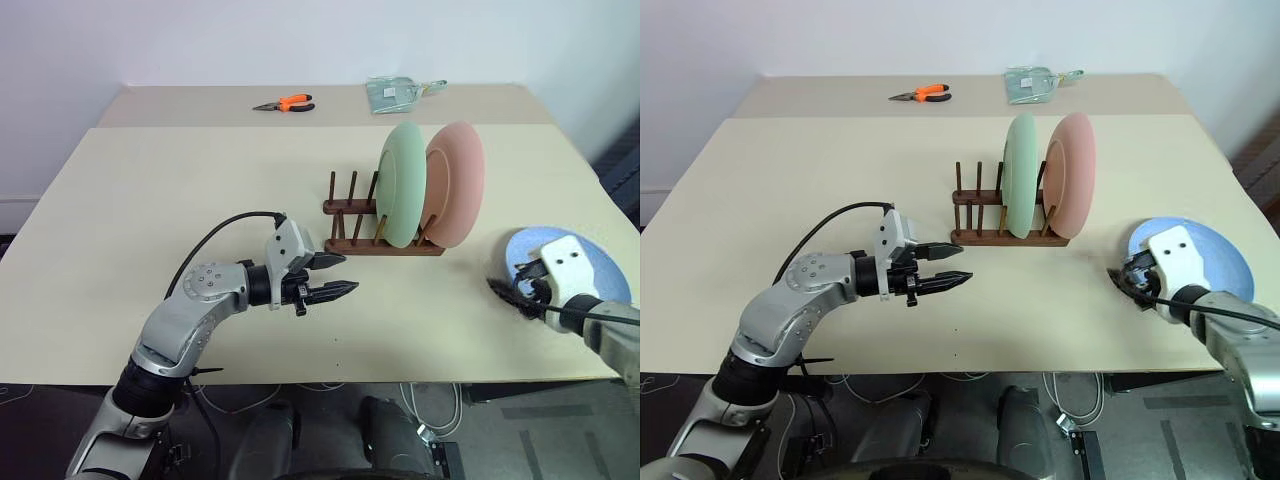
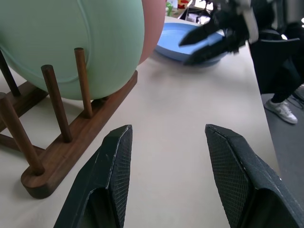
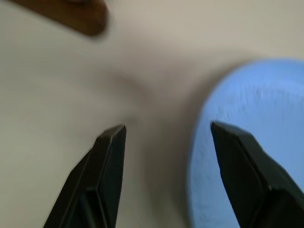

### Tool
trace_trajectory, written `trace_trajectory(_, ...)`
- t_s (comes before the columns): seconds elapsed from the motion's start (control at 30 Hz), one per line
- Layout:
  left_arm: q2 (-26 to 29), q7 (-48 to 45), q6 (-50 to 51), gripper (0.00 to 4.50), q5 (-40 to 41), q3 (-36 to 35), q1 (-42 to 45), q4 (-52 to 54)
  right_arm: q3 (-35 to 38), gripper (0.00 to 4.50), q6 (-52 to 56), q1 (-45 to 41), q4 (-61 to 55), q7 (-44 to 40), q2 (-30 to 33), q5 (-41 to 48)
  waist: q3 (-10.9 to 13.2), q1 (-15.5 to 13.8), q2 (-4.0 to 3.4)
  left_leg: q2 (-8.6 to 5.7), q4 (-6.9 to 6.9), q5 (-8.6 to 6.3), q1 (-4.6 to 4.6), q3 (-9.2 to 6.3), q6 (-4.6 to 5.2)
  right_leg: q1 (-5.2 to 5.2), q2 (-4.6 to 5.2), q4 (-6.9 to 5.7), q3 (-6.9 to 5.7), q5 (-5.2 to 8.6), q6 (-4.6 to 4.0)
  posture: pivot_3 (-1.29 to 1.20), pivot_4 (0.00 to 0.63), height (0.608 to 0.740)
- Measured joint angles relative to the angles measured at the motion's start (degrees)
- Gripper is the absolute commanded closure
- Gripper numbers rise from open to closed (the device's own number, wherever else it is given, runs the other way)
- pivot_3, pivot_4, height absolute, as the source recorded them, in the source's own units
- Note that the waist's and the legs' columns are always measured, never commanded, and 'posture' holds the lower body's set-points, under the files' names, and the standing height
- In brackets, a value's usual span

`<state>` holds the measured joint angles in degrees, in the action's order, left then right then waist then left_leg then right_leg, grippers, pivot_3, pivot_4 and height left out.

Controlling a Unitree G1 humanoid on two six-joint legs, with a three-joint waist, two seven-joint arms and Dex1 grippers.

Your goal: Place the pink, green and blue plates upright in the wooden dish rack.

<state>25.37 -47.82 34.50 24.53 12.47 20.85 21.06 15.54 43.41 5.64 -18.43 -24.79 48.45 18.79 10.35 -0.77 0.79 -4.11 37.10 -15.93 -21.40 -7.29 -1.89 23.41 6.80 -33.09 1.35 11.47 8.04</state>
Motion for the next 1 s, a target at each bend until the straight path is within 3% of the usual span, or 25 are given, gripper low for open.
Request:
trace_trajectory(0.07, 0.0, 0.1, 0.0, 2.01, 0.0, 0.0, 0.0, 0.0, -1.3, 2.93, -1.2, 0.1, 1.2, 0.5, 0.0, -2.4, 0.0, 0.0, -0.01, 0.0, 0.0, 0.0, 0.01, 0.01, 0.0, 0.0, 0.0, 0.0, 0.0, 0.0, 0.0, 0.0, 0.15, 0.74)
trace_trajectory(0.17, 0.2, 0.2, 0.0, 2.01, 0.0, 0.0, -0.1, 0.0, -1.4, 4.47, -1.7, 0.0, 2.3, 0.9, 0.0, -4.5, 0.0, 0.0, 0.0, 0.0, 0.0, 0.0, 0.02, 0.01, 0.0, -0.01, 0.0, -0.01, 0.0, 0.0, 0.0, 0.0, 0.15, 0.74)
trace_trajectory(0.47, 0.4, 0.2, -0.2, 2.01, 0.0, 0.0, -0.2, 0.0, 0.9, 4.47, -6.1, -5.3, 2.9, 1.6, -1.6, -7.2, 0.0, 0.2, 0.04, 0.01, 0.0, 0.0, 0.03, 0.03, 0.0, 0.0, 0.0, -0.02, 0.0, -0.01, 0.01, 0.0, 0.15, 0.74)
trace_trajectory(0.6, -0.4, 2.3, -1.9, 2.01, -0.1, -2.8, -0.5, -1.7, 8.2, 4.47, -8.0, -20.1, 1.3, 4.1, -6.1, -0.8, 0.1, 0.5, -0.24, 0.02, -0.01, 0.01, 0.04, 0.01, 0.0, 0.03, -0.01, -0.04, 0.0, -0.04, -0.01, 0.0, 0.15, 0.74)
trace_trajectory(0.8, 2.9, 2.6, -9.8, 2.01, -2.9, -7.8, -4.6, -8.8, 15.8, 4.47, -0.5, -43.7, -4.5, 7.7, -11.6, 23.8, 0.1, 0.4, -0.25, 0.06, -0.16, 0.01, 0.01, -0.25, 0.0, 0.08, -0.11, -0.03, -0.15, -0.18, -0.24, 0.0, 0.15, 0.74)
trace_trajectory(0.9, 4.1, 2.8, -14.9, 2.01, -4.7, -10.3, -5.5, -13.5, 14.5, 4.47, 4.5, -51.9, -6.9, 12.3, -16.6, 41.6, 0.1, 0.1, -0.23, 0.07, -0.12, 0.01, 0.0, -0.35, 0.0, 0.04, -0.08, -0.02, -0.17, -0.18, -0.28, 0.0, 0.15, 0.74)
trace_trajectory(1.0, 4.5, 2.5, -18.6, 2.01, -5.6, -11.7, -5.6, -16.0, 10.4, 4.47, 6.6, -55.3, -7.1, 19.1, -21.7, 53.8, 0.1, 0.0, -0.21, 0.03, -0.1, 0.01, -0.02, -0.45, 0.0, 0.04, -0.01, -0.01, -0.16, -0.17, -0.28, 0.0, 0.15, 0.74)
